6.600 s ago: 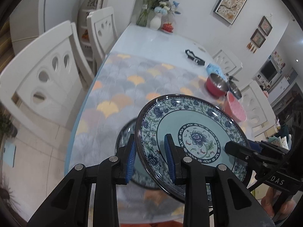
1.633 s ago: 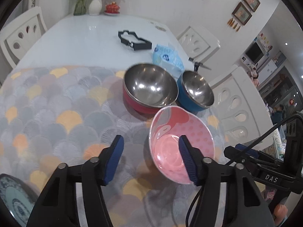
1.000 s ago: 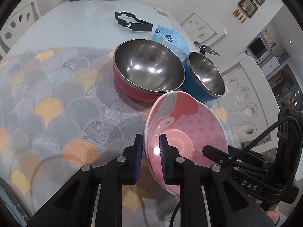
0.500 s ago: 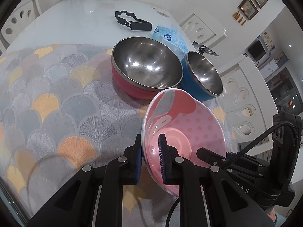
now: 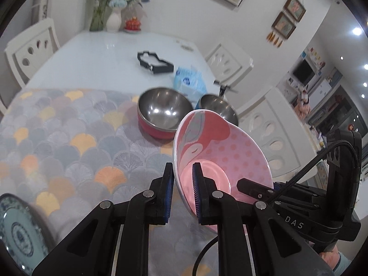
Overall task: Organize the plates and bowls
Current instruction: 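Carry the pink bowl with both grippers beside the stacked plates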
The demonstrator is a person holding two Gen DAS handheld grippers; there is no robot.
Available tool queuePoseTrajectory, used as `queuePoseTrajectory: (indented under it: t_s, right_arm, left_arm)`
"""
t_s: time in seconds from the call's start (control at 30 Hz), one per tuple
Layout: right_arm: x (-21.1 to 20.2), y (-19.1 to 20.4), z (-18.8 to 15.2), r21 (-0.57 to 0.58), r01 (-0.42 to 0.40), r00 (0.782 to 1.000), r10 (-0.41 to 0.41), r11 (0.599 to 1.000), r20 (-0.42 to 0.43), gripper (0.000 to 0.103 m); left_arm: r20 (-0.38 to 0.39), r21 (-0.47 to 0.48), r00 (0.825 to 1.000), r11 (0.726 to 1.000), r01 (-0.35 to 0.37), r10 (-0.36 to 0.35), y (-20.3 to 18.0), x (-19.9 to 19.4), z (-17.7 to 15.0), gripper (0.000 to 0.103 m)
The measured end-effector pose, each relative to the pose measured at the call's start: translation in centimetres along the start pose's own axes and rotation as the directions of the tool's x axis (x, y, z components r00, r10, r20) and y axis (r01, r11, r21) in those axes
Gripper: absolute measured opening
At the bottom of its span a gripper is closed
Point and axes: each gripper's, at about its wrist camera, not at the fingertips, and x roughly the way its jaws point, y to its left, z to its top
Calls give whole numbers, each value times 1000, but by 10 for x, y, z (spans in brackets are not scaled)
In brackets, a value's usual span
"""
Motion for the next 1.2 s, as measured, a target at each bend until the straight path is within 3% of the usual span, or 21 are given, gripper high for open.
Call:
queuePoseTrajectory:
  t_s: [0.13,0.27,0.57,0.83,1.2]
  right_arm:
    - [-24,17,-9,-24,-10,1000,11,1000,24,21]
    - [-29,28,-29,-12,-14,1000,15,1000,6,21]
    - [1,35,-83,14,61,993,-60,998,-100,21]
    - [18,36,-112,62,94,987,-85,994,-135,21]
    - [23,36,-124,113,112,986,-96,987,-139,21]
  left_arm:
    - [16,3,1000,1000,-1,1,1,-27,-12,13]
    - [-17,12,1000,1000,-3,4,5,-33,-30,13]
    - [-156,-17,987,1000,25,-27,30,-16,-88,13]
    - [-241,-6,970,999,33,-33,44,-4,-122,13]
    - [-220,9,974,999,51,-48,53,-12,-130,13]
